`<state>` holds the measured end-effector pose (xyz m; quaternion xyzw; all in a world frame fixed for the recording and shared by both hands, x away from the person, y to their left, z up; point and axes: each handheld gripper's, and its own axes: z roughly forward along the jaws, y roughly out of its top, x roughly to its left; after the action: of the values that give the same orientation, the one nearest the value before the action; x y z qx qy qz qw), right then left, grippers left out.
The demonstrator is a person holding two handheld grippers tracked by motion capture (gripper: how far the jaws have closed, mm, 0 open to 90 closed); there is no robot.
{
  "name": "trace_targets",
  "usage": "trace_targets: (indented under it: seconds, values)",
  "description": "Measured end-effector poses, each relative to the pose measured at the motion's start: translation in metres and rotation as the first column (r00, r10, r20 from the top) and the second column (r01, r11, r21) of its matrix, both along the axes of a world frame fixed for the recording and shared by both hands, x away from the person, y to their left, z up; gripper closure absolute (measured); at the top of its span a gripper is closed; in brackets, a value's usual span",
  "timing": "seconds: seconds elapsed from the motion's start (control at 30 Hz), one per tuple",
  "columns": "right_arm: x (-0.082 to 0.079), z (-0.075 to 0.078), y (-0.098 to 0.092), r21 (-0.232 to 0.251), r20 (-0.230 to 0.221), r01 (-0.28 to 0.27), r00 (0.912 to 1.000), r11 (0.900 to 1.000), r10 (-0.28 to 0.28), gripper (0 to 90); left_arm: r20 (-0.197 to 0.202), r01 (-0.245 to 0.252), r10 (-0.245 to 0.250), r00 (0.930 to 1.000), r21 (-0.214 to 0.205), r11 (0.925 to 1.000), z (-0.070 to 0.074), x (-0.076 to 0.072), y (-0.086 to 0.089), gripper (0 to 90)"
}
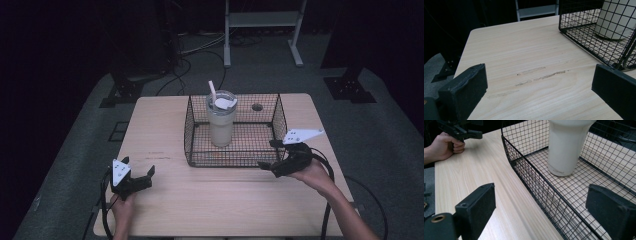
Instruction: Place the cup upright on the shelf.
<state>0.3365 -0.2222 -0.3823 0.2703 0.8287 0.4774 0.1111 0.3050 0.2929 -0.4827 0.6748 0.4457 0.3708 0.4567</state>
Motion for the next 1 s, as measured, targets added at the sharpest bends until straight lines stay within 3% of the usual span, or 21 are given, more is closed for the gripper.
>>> trace_targets:
  seconds: [1.0]
  values:
    - [-0.032, -0.035, -0.039, 0.024, -0.024, 0.072, 0.9972, 0.9971, -0.071, 8.7, -0.001, -0.002, 0.002, 1.0000, 0.011, 0.9999, 0.000, -0.001, -0.001, 0.0]
